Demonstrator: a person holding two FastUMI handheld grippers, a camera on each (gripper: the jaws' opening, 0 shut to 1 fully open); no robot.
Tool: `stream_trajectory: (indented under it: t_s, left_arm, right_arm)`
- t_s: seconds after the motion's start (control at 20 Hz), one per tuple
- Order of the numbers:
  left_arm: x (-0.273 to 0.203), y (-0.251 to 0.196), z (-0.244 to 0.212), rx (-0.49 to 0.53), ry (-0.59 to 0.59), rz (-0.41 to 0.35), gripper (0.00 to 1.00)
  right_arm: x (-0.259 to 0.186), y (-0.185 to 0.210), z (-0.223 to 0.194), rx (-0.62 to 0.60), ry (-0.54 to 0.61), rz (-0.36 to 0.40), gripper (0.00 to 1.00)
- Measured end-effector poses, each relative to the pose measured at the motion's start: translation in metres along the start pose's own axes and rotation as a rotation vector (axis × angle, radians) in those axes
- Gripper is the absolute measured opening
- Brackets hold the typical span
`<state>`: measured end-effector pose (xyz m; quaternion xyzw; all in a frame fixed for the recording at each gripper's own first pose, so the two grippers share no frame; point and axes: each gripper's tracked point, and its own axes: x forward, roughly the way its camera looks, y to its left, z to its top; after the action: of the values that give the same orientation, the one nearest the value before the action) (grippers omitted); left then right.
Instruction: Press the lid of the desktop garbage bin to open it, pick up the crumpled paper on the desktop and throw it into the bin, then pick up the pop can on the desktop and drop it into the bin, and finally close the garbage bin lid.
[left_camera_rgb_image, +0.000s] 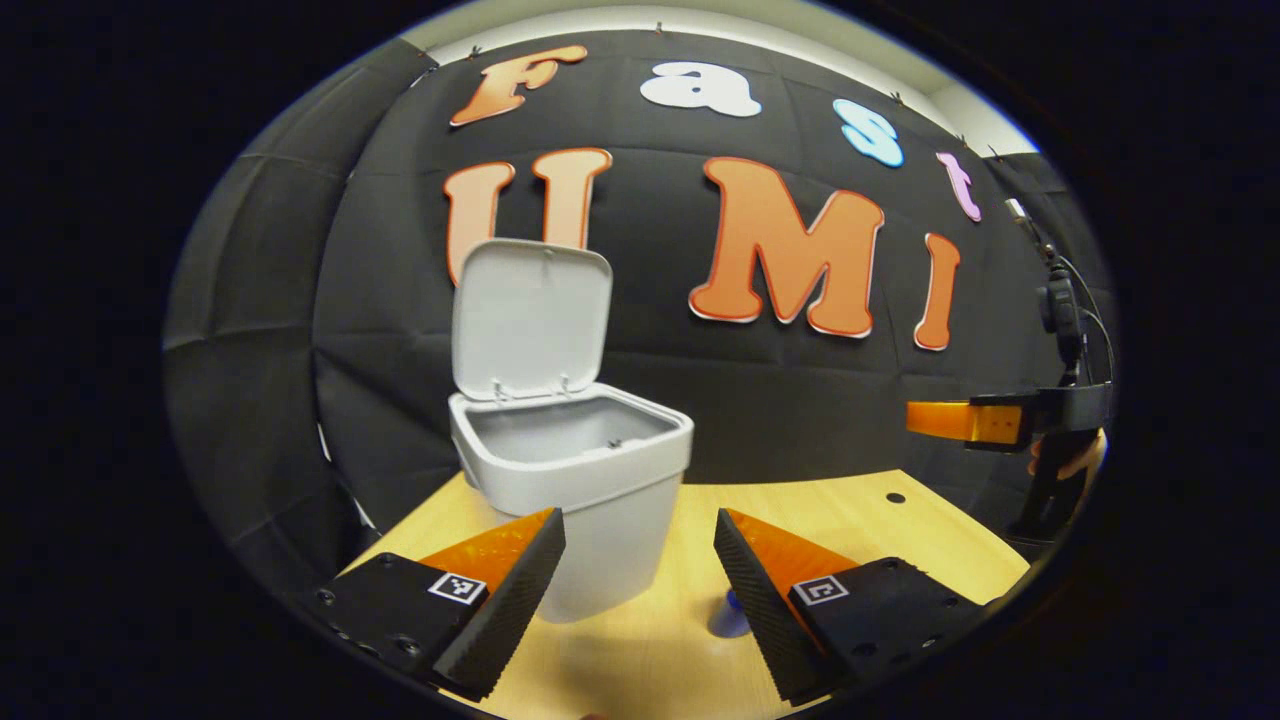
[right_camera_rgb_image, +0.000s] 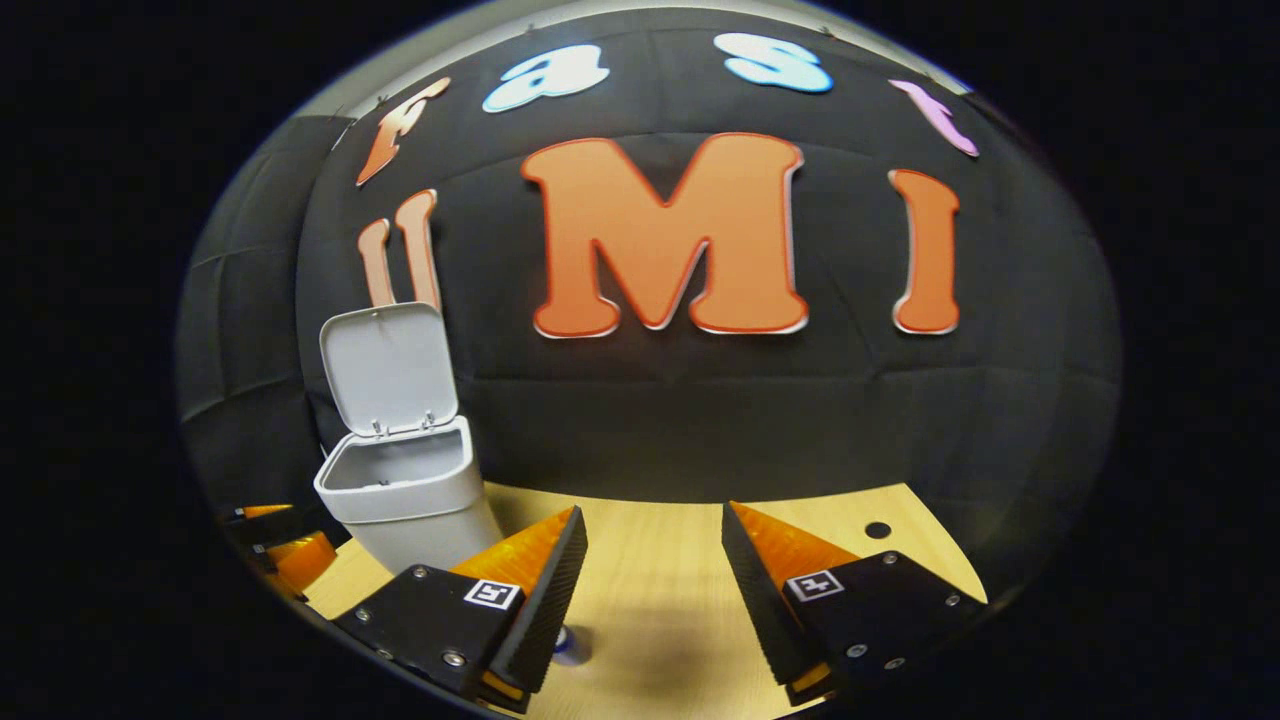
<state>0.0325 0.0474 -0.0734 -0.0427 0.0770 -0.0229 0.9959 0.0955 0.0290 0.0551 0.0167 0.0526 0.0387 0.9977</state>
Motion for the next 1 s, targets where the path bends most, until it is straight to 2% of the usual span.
stream_trajectory:
  t_s: [0.15,0.3,0.45,0.65,0.8,1.0]
  left_arm:
    - [0.016,-0.047,-0.058,0.007,0.062,-0.068,0.95]
    - [0.032,-0.087,-0.121,0.040,0.147,-0.133,0.95]
    - [0.053,-0.112,-0.164,0.058,0.204,-0.165,0.96]
    - [0.086,-0.112,-0.220,0.067,0.347,-0.136,0.98]
    - [0.106,-0.107,-0.233,0.043,0.357,-0.110,0.98]
    - [0.119,-0.107,-0.246,0.092,0.382,-0.095,0.94]
  right_arm:
    - [-0.015,-0.049,-0.032,0.028,0.038,-0.088,0.94]
    - [-0.026,-0.083,-0.055,0.052,0.080,-0.137,0.94]
    - [-0.032,-0.105,-0.065,0.054,0.099,-0.172,0.94]
    - [-0.035,-0.118,-0.063,0.045,0.100,-0.177,0.94]
    - [-0.037,-0.122,-0.063,0.048,0.103,-0.174,0.94]
    - [-0.040,-0.126,-0.067,0.023,0.112,-0.173,0.94]
